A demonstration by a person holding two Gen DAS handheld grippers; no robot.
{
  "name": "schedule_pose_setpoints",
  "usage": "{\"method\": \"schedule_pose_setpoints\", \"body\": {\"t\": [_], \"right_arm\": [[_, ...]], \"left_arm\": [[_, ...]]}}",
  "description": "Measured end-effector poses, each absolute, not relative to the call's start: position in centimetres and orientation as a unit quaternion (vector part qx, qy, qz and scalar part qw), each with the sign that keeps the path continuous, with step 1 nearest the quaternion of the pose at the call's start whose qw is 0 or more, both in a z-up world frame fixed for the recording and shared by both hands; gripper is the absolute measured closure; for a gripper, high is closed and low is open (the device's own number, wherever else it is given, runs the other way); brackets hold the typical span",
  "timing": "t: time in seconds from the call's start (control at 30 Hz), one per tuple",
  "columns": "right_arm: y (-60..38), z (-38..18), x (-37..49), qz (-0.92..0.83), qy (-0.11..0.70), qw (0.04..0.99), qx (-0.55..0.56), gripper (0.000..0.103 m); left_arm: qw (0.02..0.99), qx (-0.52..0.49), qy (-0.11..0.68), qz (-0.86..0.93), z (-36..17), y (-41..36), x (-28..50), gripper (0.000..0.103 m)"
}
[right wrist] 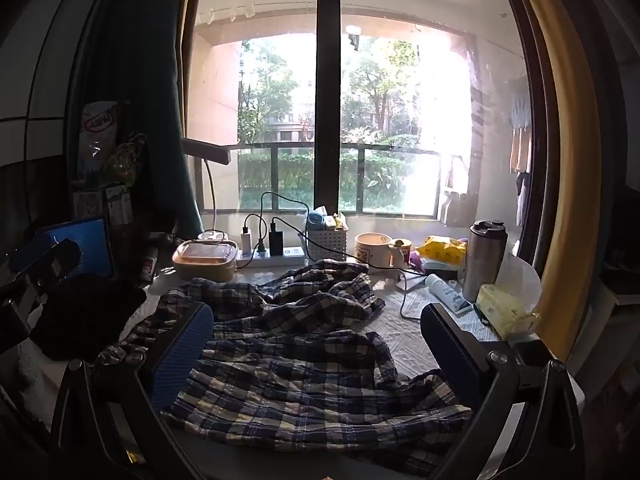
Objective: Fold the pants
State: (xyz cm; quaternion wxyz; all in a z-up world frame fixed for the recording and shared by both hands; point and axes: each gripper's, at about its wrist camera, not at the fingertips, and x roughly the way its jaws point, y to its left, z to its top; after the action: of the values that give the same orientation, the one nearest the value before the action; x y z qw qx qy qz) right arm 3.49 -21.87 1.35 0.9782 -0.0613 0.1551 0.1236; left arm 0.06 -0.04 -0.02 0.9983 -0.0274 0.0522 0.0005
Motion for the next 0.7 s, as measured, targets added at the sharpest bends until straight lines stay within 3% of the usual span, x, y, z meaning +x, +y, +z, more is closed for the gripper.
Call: {"method": "schedule_pose_setpoints", "body": {"t": [0.7], "right_arm": [[-21.5, 1.5, 2.6, 0.13, 0.147, 0.978, -0.064, 0.0]], "left_arm": [[0.996, -0.018, 0.073, 0.051, 0.8, 1.1, -1.1, 0.0]]}}
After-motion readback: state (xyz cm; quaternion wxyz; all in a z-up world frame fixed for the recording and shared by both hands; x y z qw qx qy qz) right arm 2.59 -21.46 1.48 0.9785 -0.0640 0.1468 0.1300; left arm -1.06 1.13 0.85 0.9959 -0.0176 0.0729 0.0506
